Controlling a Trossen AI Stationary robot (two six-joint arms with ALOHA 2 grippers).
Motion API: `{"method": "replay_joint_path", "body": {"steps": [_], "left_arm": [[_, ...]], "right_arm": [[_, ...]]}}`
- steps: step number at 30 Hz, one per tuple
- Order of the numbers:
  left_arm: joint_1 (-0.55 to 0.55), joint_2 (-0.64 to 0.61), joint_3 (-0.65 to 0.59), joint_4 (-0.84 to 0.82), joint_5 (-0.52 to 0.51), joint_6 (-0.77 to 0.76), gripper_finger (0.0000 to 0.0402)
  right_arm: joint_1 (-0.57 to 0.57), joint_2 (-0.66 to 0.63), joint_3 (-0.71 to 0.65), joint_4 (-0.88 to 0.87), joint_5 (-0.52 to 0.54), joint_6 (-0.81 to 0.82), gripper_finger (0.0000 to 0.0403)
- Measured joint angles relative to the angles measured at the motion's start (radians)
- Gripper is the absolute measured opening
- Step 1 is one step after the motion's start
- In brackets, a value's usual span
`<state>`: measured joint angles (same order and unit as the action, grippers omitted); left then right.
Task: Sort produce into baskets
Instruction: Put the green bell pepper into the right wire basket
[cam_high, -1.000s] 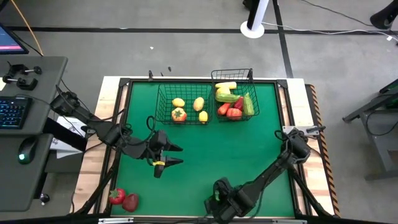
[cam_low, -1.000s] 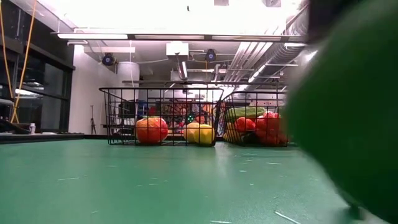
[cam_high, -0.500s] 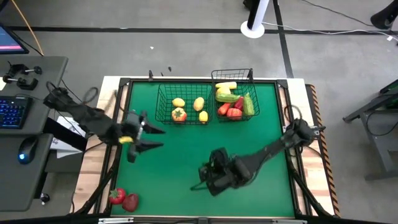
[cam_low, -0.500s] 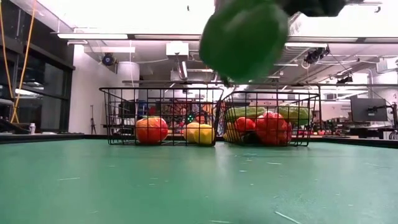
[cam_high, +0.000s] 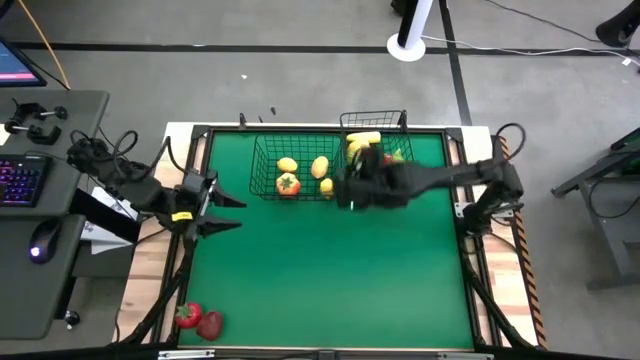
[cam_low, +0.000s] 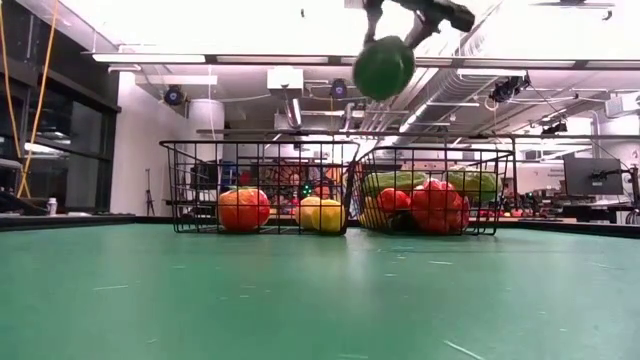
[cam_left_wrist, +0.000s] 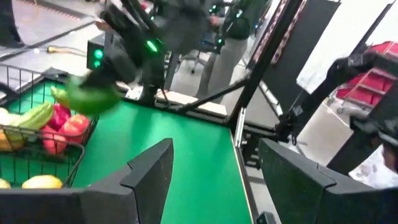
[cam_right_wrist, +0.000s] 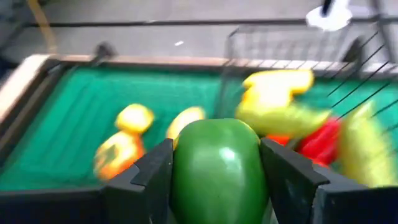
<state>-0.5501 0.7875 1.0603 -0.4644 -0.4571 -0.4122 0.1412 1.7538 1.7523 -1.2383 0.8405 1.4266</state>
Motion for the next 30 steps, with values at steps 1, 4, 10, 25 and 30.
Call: {"method": "replay_joint_path", "body": {"steps": [1, 4, 10, 25, 30], "left_arm": [[-0.002, 0.005, 0.000, -0.005, -0.001, -0.003, 0.0225], [-0.003, 0.026, 0.000, -0.006, -0.016, -0.005, 0.0225], [0.003, 0.098, 0.000, -0.006, -0.155, -0.034, 0.0225], [0.124, 0.366, 0.000, 0.055, -0.357, -0.362, 0.0225], [0.192, 0.437, 0.000, 0.112, -0.292, -0.304, 0.0225]], "right_arm": [[-0.038, -0.011, 0.000, -0.012, 0.001, -0.027, 0.0193], [-0.149, -0.033, 0.000, -0.030, -0.005, -0.141, 0.0194], [-0.326, -0.038, 0.000, -0.016, -0.042, -0.423, 0.0208], [-0.595, -0.038, 0.000, 0.018, -0.030, -0.893, 0.0231], [-0.630, -0.038, 0.000, 0.056, -0.075, -0.944, 0.0231]]}}
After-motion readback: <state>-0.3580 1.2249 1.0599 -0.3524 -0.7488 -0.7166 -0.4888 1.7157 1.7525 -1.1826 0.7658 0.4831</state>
